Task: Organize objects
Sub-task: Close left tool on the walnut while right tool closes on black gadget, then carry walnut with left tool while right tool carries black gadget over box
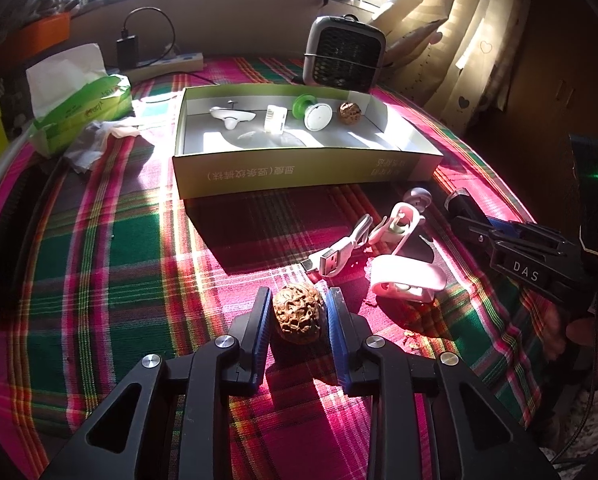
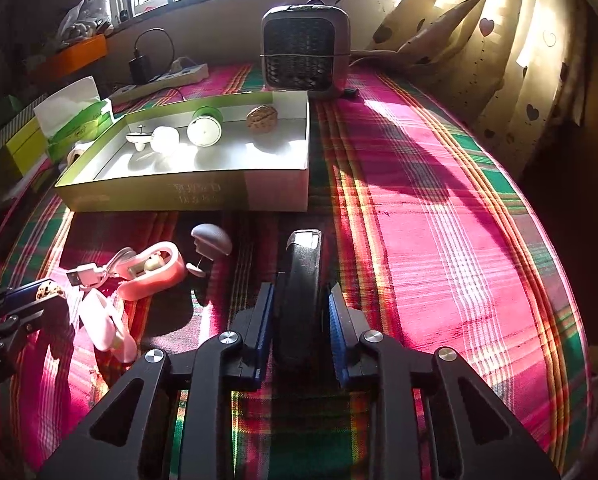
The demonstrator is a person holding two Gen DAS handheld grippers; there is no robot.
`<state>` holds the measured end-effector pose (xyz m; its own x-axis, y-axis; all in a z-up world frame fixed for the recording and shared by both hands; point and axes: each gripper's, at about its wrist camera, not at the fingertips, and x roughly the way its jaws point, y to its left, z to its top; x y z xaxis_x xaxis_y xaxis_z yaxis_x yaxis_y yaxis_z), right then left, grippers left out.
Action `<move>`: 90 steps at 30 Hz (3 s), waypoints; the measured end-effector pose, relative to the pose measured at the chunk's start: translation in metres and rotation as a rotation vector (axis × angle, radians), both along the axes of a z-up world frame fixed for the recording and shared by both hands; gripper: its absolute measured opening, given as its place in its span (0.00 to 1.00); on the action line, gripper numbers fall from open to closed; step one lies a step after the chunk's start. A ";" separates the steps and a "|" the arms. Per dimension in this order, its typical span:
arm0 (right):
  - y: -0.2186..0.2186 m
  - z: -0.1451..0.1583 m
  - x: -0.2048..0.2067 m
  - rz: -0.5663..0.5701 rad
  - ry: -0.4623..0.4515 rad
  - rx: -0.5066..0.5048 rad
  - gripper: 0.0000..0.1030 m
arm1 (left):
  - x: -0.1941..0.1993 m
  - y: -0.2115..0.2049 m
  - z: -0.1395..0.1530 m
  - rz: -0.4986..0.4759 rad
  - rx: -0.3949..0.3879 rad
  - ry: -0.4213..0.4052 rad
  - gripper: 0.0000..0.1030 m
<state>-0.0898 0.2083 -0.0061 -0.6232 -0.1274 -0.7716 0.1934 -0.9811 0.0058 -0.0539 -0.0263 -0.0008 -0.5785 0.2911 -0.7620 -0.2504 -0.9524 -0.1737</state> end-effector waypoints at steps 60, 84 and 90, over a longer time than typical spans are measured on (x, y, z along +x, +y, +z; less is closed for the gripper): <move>0.005 0.021 -0.005 0.011 0.022 -0.026 0.24 | -0.013 0.000 0.027 -0.015 0.021 0.057 0.24; -0.005 0.049 -0.042 0.042 0.061 -0.026 0.24 | -0.050 0.002 0.051 -0.007 0.006 0.099 0.24; -0.011 0.050 -0.058 0.057 0.056 -0.028 0.24 | -0.064 0.000 0.051 0.008 0.000 0.099 0.24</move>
